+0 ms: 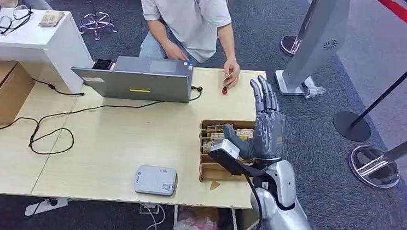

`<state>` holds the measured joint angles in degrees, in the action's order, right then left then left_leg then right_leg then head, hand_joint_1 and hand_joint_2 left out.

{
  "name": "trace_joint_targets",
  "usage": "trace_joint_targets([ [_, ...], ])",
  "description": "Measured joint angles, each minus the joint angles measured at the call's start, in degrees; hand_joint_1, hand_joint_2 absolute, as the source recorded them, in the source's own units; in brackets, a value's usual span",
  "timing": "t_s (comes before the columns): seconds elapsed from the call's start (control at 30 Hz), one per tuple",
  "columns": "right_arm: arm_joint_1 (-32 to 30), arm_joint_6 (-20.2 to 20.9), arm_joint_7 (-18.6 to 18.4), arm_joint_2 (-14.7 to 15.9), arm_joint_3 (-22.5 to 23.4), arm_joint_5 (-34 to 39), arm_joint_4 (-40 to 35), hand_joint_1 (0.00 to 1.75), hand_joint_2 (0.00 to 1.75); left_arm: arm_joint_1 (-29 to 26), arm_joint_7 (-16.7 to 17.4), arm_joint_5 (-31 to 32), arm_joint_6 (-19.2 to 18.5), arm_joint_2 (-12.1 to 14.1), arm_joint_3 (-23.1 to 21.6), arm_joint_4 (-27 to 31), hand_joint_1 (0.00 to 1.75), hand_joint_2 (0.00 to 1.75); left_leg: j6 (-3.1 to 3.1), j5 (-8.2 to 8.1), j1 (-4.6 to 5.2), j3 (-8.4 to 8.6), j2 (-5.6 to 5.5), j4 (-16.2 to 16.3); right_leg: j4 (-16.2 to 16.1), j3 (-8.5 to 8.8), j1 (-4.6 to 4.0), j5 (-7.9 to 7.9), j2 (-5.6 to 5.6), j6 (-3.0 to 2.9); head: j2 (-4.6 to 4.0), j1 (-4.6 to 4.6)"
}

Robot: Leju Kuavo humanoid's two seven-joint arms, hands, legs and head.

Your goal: Pass the card to the sensor for recognition and then transmit it.

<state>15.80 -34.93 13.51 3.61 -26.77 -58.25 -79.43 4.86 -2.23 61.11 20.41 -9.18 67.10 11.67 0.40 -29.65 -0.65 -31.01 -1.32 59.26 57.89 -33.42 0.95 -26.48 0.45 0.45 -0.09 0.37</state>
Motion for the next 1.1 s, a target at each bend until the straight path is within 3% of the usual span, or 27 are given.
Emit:
trace_joint_targets([
  [0.1, -2.0, 1.0, -0.9, 0.3, 0.0, -1.2, -1.4, 0.00, 0.00, 0.0, 0.3, 0.4, -0.1, -0.4, 0.0, 0.0, 0.00, 0.00, 0.00, 0.00, 0.00, -0.02, 0.00, 0.0, 0.0, 0.00, 0.00, 0.00, 0.00, 0.00, 0.00, -0.02],
  [0.13, -2.5, 1.9, -1.5, 0.4, 0.0, -2.1, -1.6, 0.00, 1.75, 0.0, 0.3, 0.6, -0.1, -0.5, 0.0, 0.0, 0.00, 0.00, 0.00, 0.00, 0.00, -0.02, 0.00, 0.0, 0.0, 0.00, 0.00, 0.00, 0.00, 0.00, 0.00, 0.00],
  [0.2, -3.1, 5.2, -3.3, 0.6, 0.0, -5.0, -1.6, 0.00, 1.75, 0.0, -0.1, 0.6, -0.1, -0.5, 0.0, 0.0, 0.00, 0.00, 0.00, -0.01, 0.00, -0.02, 0.02, 0.0, 0.0, -0.02, 0.00, 0.00, 0.01, 0.00, 0.00, 0.00],
  [0.4, -3.3, 9.5, -4.4, 1.4, 0.0, -7.8, -1.2, 0.00, 1.75, 0.0, -2.0, 1.7, -1.0, -0.5, 0.0, 0.0, 0.00, 0.00, 0.00, 0.00, 0.00, -0.02, 0.01, 0.0, 0.0, -0.01, 0.00, 0.00, 0.00, 0.00, 0.00, -0.02],
  [0.6, -3.3, 11.2, -4.3, 3.5, -0.1, -6.3, 0.4, 0.00, 1.75, 0.0, -2.8, 2.0, -1.4, -0.3, 0.0, 0.0, 0.00, 0.00, 0.00, 0.00, 0.01, -0.03, 0.01, 0.0, 0.0, -0.01, 0.01, 0.00, 0.00, 0.00, 0.00, 0.00],
  [0.93, -4.7, 12.4, -4.5, 7.0, -0.7, -5.2, 0.0, 0.00, 1.75, -0.1, -1.0, 2.6, -1.4, -0.1, 0.0, 0.0, 0.00, 0.00, 0.00, -0.01, 0.01, -0.04, 0.00, 0.0, 0.0, -0.01, 0.01, 0.00, -0.01, 0.00, 0.00, 0.00],
  [1.1, -6.3, 16.9, -5.7, 9.9, -1.5, -4.7, -2.7, 0.00, 1.75, -0.3, -0.5, 2.8, -1.7, -0.1, 0.0, 0.0, 0.00, 0.00, 0.00, -0.01, 0.01, -0.04, 0.01, 0.0, 0.0, -0.01, 0.01, 0.00, 0.00, 0.00, 0.00, -0.02],
])
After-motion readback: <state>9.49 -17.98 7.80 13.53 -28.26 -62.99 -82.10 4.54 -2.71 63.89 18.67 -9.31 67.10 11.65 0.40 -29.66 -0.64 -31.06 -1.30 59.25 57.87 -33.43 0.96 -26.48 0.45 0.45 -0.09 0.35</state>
